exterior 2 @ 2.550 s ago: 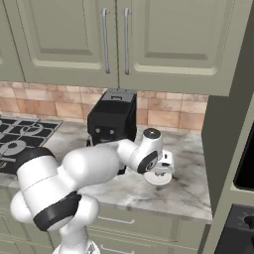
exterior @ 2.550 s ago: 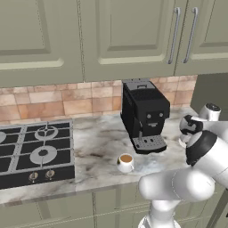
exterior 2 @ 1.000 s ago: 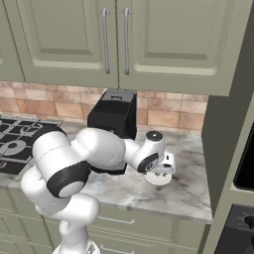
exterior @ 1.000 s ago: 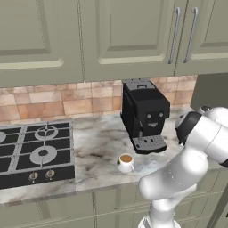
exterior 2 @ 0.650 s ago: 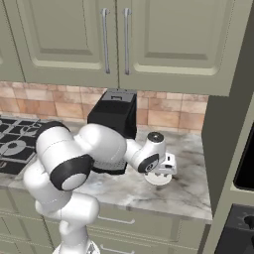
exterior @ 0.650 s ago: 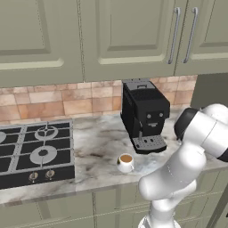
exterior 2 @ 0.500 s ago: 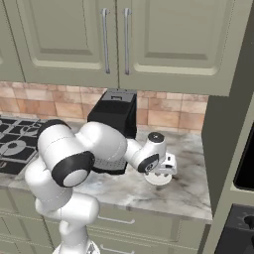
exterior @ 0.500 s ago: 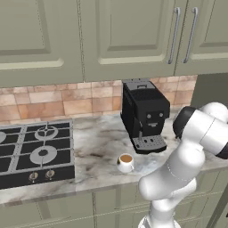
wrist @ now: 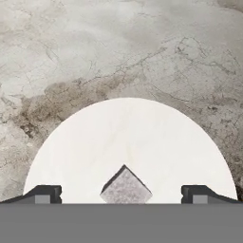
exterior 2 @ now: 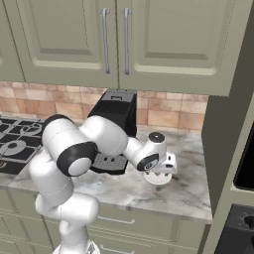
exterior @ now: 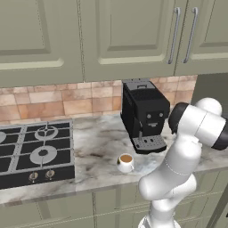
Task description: Take a sugar cube from the saucer and place it inside the coffee. Then, grab milk from the fridge and place it next to the coffee on the counter to sweeten the coffee.
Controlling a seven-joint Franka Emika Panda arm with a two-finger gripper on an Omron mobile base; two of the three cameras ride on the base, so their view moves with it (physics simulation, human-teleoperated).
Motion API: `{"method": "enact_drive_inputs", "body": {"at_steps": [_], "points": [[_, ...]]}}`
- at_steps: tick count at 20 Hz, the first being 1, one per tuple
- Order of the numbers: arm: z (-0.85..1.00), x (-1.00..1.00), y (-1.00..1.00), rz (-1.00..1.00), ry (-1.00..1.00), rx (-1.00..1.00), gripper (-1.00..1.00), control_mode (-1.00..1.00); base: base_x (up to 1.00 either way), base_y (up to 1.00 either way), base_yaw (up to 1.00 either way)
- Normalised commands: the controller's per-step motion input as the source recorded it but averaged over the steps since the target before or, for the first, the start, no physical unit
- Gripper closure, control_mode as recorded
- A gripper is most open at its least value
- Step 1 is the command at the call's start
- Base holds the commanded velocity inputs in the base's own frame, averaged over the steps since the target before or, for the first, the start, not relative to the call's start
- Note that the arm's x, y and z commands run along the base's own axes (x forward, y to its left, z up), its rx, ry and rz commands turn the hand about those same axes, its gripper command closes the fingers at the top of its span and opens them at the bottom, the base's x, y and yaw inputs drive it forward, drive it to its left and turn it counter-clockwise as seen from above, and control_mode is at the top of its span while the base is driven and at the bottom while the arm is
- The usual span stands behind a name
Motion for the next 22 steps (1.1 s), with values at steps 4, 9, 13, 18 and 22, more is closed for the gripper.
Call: {"method": "enact_drive_inputs", "body": {"at_steps": [4, 9, 13, 18, 22], "points": [[-0.07, 0.18, 0.0, 0.0, 0.0, 0.0, -1.0, -1.0, 0.0, 0.0, 0.0], [-0.14, 0.13, 0.0, 0.0, 0.0, 0.0, 1.0, -1.0, 0.0, 0.0, 0.0], [-0.04, 0.0, 0.0, 0.0, 0.0, 0.01, 1.0, -1.0, 0.0, 0.0, 0.0], [0.0, 0.0, 0.0, 0.0, 0.0, 0.0, 1.0, -1.0, 0.0, 0.0, 0.0], [0.02, -0.08, 0.0, 0.0, -0.04, 0.0, 1.0, -1.0, 0.0, 0.0, 0.0]]}}
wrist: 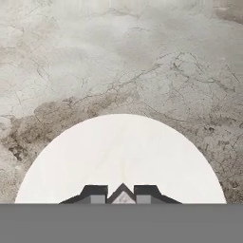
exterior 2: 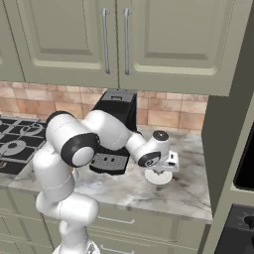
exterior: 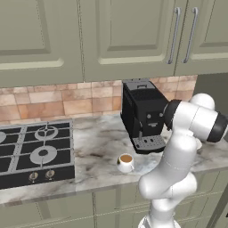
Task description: Take a sugar cube from the saucer and place it inside the coffee. Then, grab milk from the fridge and place it next to the coffee on the counter to sweeten the coffee.
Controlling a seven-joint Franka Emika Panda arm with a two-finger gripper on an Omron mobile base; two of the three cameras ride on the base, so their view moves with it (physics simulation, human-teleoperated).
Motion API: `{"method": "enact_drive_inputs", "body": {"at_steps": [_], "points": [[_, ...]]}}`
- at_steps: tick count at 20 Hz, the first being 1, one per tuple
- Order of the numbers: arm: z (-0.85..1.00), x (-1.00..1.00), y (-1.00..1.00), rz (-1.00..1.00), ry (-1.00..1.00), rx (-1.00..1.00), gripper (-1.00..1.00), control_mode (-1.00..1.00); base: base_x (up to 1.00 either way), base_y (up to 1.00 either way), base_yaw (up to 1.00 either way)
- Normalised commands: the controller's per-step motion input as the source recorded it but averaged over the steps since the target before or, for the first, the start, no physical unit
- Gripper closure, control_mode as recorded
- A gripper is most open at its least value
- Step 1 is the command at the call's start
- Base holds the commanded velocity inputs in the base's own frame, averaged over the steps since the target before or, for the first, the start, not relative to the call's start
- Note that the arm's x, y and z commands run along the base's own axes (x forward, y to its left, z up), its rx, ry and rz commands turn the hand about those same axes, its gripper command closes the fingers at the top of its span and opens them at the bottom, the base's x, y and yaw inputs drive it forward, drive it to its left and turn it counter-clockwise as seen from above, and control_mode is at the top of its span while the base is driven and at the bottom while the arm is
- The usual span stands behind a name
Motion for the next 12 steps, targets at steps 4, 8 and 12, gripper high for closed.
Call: {"method": "enact_drive_inputs", "body": {"at_steps": [4, 8, 12], "points": [[0.24, -0.39, 0.0, -0.01, -0.16, 0.0, 1.0, -1.0, 0.0, 0.0, 0.0], [0.45, -0.56, 0.1, -0.01, -0.2, 0.0, 1.0, -1.0, 0.0, 0.0, 0.0], [0.57, -0.55, 0.37, 0.0, -0.16, 0.0, 1.0, -1.0, 0.0, 0.0, 0.0]]}}
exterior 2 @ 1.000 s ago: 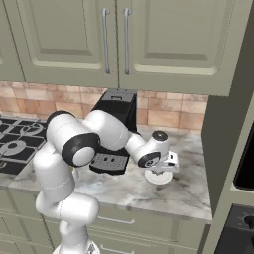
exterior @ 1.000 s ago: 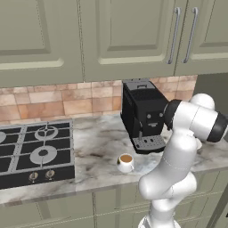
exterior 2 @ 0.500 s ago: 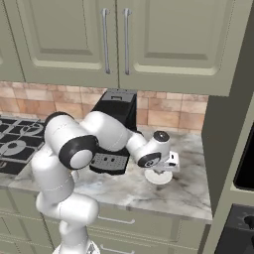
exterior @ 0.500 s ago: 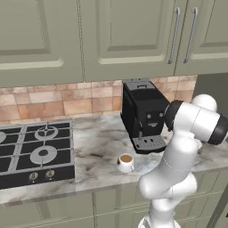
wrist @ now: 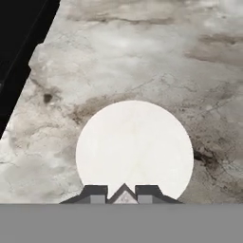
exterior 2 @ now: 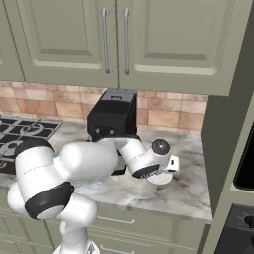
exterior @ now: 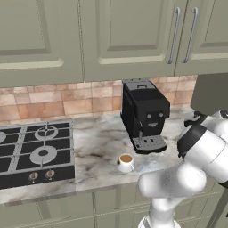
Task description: Take a sugar cube from the saucer and place it inside the coffee. Then, grab milk from the fridge and place it next to the coffee on the counter to sweeten the coffee.
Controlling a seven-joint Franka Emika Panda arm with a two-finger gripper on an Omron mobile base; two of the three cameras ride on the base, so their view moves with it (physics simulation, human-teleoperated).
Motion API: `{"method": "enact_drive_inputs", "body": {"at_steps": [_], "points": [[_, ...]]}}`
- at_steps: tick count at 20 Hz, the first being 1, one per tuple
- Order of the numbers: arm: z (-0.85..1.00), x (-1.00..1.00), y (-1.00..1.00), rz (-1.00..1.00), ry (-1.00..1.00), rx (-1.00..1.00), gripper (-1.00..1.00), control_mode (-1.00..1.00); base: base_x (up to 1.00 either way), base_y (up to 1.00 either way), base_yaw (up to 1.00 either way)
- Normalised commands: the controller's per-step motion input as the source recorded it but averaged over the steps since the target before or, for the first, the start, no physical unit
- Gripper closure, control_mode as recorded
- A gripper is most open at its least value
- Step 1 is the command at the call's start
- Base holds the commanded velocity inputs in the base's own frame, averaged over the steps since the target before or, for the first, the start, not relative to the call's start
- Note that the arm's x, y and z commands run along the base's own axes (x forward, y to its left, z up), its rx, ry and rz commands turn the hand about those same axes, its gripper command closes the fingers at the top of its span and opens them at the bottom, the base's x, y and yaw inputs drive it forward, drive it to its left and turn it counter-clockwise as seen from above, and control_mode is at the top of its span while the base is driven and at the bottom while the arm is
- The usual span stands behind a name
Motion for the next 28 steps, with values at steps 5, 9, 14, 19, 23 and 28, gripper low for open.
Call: {"method": "enact_drive_inputs", "body": {"at_steps": [5, 9, 14, 19, 23, 28], "points": [[0.75, -0.47, 0.68, 0.0, -0.05, 0.0, 1.0, -1.0, 0.0, 0.0, 0.0], [0.91, -0.4, 0.92, 0.0, 0.01, 0.0, 1.0, -1.0, 0.0, 0.0, 0.0], [0.89, -0.38, 1.0, 0.0, 0.13, 0.0, 1.0, -1.0, 0.0, 0.0, 0.0], [0.62, -0.34, 1.0, 0.0, 0.19, 0.0, 1.0, -1.0, 0.0, 0.0, 0.0], [0.25, -0.23, 0.99, 0.01, 0.18, 0.0, 1.0, -1.0, 0.0, 0.0, 0.0], [-0.05, -0.03, 0.64, 0.04, 0.05, 0.01, 1.0, -1.0, 0.0, 0.0, 0.0]]}}
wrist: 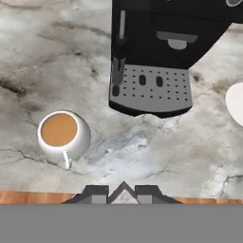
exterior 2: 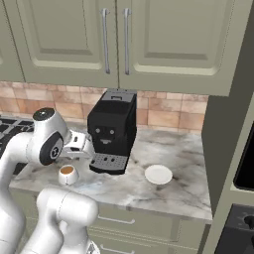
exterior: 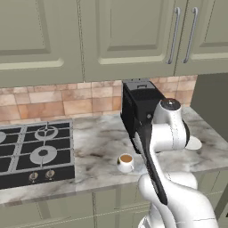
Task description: Take a sugar cube from the saucer and place it inside the coffee. Then, grab milk from the fridge and place it next to the coffee on the counter to sweeten the coffee.
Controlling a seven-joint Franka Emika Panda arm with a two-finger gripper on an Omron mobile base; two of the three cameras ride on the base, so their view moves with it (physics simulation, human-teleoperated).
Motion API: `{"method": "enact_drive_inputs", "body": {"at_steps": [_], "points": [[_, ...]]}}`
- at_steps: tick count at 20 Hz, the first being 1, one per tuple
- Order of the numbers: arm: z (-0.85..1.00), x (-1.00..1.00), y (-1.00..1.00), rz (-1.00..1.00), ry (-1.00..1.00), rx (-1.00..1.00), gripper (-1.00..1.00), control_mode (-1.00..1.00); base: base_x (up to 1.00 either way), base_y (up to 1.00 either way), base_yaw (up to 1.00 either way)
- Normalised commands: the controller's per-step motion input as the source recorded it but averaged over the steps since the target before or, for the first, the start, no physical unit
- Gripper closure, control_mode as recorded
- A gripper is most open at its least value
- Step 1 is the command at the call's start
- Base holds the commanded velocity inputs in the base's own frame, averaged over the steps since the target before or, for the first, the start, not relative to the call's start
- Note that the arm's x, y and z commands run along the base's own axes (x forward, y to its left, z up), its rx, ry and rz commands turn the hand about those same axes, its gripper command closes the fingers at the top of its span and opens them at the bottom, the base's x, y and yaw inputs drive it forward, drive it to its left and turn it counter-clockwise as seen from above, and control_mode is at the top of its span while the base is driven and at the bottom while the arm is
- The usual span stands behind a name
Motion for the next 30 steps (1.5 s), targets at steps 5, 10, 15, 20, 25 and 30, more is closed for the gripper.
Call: {"method": "enact_drive_inputs", "body": {"at_steps": [5, 10, 15, 20, 25, 30], "points": [[-0.17, 0.0, 0.42, 0.08, 0.06, 0.02, 1.0, -1.0, 0.0, 0.0, 0.0], [-0.29, 0.0, 0.28, 0.08, 0.07, 0.02, 1.0, -1.0, 0.0, 0.0, 0.0], [-0.21, 0.05, 0.33, 0.06, 0.02, 0.0, 1.0, -1.0, 0.0, 0.0, 0.0], [-0.13, 0.16, 0.3, 0.02, 0.0, 0.0, 1.0, -1.0, 0.0, 0.0, 0.0], [-0.18, 0.26, 0.09, 0.0, 0.0, 0.0, 1.0, -1.0, 0.0, 0.0, 0.0], [-0.23, 0.22, 0.01, 0.0, 0.0, 0.0, 1.0, -1.0, 0.0, 0.0, 0.0]]}}
